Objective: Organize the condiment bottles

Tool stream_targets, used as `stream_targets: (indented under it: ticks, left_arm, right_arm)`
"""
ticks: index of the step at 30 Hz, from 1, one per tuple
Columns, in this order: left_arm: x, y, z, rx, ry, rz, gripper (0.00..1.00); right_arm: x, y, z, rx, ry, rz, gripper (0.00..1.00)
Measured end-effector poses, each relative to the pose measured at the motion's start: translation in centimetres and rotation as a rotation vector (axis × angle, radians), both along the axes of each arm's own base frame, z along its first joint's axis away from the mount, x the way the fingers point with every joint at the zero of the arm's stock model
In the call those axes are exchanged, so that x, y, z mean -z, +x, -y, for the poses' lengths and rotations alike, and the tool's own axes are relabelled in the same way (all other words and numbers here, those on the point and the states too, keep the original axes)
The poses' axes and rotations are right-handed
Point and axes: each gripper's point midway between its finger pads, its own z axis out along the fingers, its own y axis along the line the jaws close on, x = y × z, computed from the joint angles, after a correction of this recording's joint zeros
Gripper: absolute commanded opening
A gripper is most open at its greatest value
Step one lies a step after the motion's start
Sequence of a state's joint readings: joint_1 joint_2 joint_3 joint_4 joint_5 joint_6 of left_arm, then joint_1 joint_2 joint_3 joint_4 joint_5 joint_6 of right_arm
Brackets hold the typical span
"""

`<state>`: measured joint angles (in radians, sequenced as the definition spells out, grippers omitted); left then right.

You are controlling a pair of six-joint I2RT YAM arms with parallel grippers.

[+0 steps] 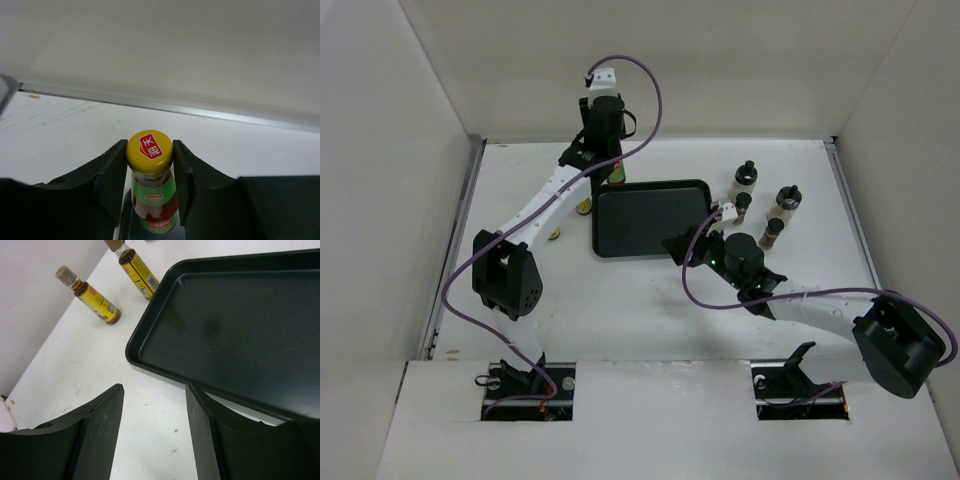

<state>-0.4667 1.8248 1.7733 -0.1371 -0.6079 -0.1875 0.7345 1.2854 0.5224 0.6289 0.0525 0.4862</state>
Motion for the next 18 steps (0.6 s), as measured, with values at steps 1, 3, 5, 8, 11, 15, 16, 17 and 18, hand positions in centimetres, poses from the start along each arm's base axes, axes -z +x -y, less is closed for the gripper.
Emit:
stream_targets:
  ticks: [1, 3, 5, 8, 11, 15, 16, 17, 18]
  left_arm:
    - [0.8, -0.1, 0.8, 0.018, 0.001, -0.012, 0.16]
    - [2.8, -0.4, 1.8, 0.046, 0.010, -0.047, 0.16]
    - [4.6, -0.7, 2.0, 0.055, 0.023, -0.074, 0.16]
    - [7.3, -1.0, 1.9, 0.053, 0.037, -0.112, 0.16]
    - [9.8, -1.3, 1.6, 0.052, 0.048, -0.147, 0.16]
    - [10.9, -0.9, 1.4, 0.047, 0.037, -0.143, 0.16]
    - [10.8, -0.8, 1.4, 0.046, 0.030, -0.135, 0.16]
    - [10.8, -0.7, 1.5, 0.048, 0.025, -0.130, 0.16]
    - [10.8, -0.7, 1.6, 0.050, 0.020, -0.127, 0.16]
  right_arm:
    - [-0.1, 0.0, 0.0, 0.001, 0.001, 0.002, 0.59]
    - [-0.3, 0.0, 0.1, 0.003, 0.006, 0.007, 0.60]
    - [-0.7, -0.1, 0.2, 0.005, 0.013, 0.015, 0.59]
    - [-0.8, -0.1, 0.3, 0.005, 0.017, 0.020, 0.60]
    - [-0.8, -0.2, 0.4, 0.007, 0.017, 0.020, 0.60]
    - [-0.9, -0.1, 0.5, 0.012, 0.019, 0.022, 0.60]
    - [-0.9, -0.1, 0.5, 0.013, 0.019, 0.022, 0.60]
    - [-0.9, -0.1, 0.6, 0.015, 0.018, 0.022, 0.60]
    - [-0.9, 0.0, 0.7, 0.019, 0.018, 0.022, 0.60]
